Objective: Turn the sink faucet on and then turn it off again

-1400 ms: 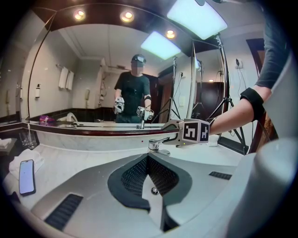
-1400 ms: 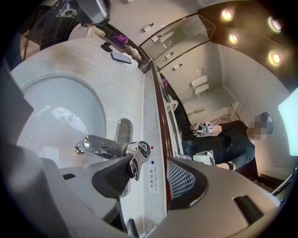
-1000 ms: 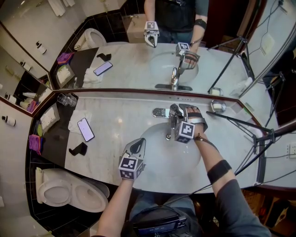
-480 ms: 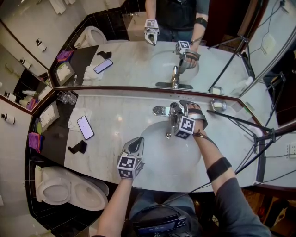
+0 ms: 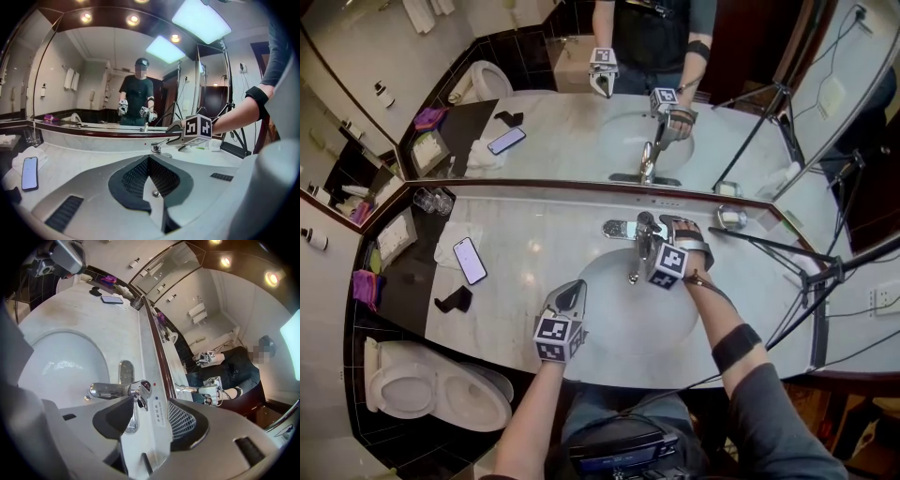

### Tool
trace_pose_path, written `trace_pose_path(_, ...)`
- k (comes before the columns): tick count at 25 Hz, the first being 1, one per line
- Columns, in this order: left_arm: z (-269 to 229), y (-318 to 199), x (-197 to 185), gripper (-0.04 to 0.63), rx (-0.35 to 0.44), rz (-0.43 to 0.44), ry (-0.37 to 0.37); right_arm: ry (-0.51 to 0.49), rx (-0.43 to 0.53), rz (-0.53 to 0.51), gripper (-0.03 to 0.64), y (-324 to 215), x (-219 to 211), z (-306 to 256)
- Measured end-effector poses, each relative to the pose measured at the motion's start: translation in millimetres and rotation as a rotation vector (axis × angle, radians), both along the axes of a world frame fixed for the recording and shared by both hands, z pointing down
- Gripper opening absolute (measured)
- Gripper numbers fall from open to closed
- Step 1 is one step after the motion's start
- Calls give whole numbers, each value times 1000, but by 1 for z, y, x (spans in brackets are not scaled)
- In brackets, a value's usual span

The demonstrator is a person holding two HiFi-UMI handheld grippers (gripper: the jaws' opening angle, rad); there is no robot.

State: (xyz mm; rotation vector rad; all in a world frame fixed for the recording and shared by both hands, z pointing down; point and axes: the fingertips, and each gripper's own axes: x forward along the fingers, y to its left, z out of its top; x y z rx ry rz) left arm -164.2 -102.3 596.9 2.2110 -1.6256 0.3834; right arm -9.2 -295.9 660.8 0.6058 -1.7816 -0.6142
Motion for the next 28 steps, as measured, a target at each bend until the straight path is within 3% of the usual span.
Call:
trace_pose_path(5, -7, 3, 5, -12, 13, 16, 3, -64, -22, 27, 208, 27, 8, -22)
trace_pose_path(8, -13, 5, 10, -12, 20, 32, -3, -93, 26, 49, 136, 36, 20, -37)
trace_pose_path(10, -17, 7, 12, -12, 24, 41, -6, -135, 53, 77, 87, 42, 27, -50)
trace_pose_path(16, -26, 9, 16, -12, 33, 68, -17, -283, 15, 188, 23, 73, 46, -75)
trace_pose_path(19, -30, 10, 17, -12, 40, 80, -20, -419, -40, 296, 18, 87, 64, -77)
trace_pose_path(24, -33, 13, 17, -12, 41, 93, -27, -769, -190, 530, 17, 110, 97, -86)
trace_pose_path(28, -32, 14, 20, -12, 42, 101, -28, -855, -225, 607, 17, 131, 120, -83)
